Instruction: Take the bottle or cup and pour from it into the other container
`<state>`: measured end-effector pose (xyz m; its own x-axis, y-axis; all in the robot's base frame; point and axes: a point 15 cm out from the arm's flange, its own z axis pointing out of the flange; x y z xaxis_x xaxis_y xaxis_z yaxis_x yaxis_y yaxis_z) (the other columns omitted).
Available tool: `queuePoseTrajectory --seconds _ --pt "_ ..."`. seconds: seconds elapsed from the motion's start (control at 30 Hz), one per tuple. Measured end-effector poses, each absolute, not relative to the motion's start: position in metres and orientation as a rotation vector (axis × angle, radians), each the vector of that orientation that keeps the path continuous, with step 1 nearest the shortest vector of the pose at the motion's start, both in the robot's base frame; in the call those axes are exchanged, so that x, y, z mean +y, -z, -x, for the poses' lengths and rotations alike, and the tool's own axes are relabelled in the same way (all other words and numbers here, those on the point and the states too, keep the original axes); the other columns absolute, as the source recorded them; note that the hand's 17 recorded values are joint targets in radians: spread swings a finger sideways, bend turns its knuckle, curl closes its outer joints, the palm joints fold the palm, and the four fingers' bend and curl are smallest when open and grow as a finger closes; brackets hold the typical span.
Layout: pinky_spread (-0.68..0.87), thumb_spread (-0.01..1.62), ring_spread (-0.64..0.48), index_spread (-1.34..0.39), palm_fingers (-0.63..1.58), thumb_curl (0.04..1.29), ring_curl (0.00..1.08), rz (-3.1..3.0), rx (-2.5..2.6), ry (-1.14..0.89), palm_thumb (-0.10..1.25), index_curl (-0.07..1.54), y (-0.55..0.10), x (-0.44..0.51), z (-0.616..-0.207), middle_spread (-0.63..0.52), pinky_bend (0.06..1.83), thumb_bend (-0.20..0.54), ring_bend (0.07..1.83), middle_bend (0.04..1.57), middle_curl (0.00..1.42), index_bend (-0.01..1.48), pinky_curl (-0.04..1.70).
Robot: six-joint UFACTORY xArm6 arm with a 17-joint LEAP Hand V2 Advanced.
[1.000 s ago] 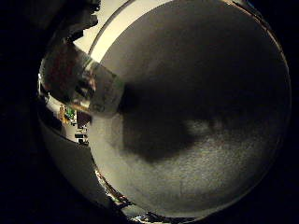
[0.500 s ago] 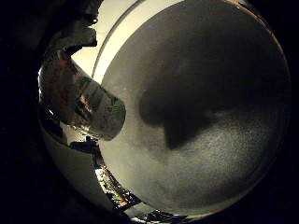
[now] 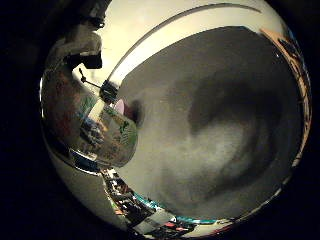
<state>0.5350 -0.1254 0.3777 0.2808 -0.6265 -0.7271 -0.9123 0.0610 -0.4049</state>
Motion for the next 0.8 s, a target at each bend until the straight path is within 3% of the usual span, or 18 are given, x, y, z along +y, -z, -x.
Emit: queuePoseTrajectory --seconds 0.53,0.8 --pt "-0.20 0.56 -0.28 -0.38 0.83 0.79 0.90 2.392 1.459 -0.070 1.07 1.09 -0.373 0.016 -0.549 -0.27 1.58 -0.024 1.41 1.21 1.08 0.95 0.78" --pt "-0.21 0.54 -0.29 -0.38 0.83 0.79 0.93 2.696 1.342 0.232 1.06 1.09 -0.383 0.071 -0.561 -0.28 1.56 -0.025 1.39 1.21 1.10 0.95 0.79"
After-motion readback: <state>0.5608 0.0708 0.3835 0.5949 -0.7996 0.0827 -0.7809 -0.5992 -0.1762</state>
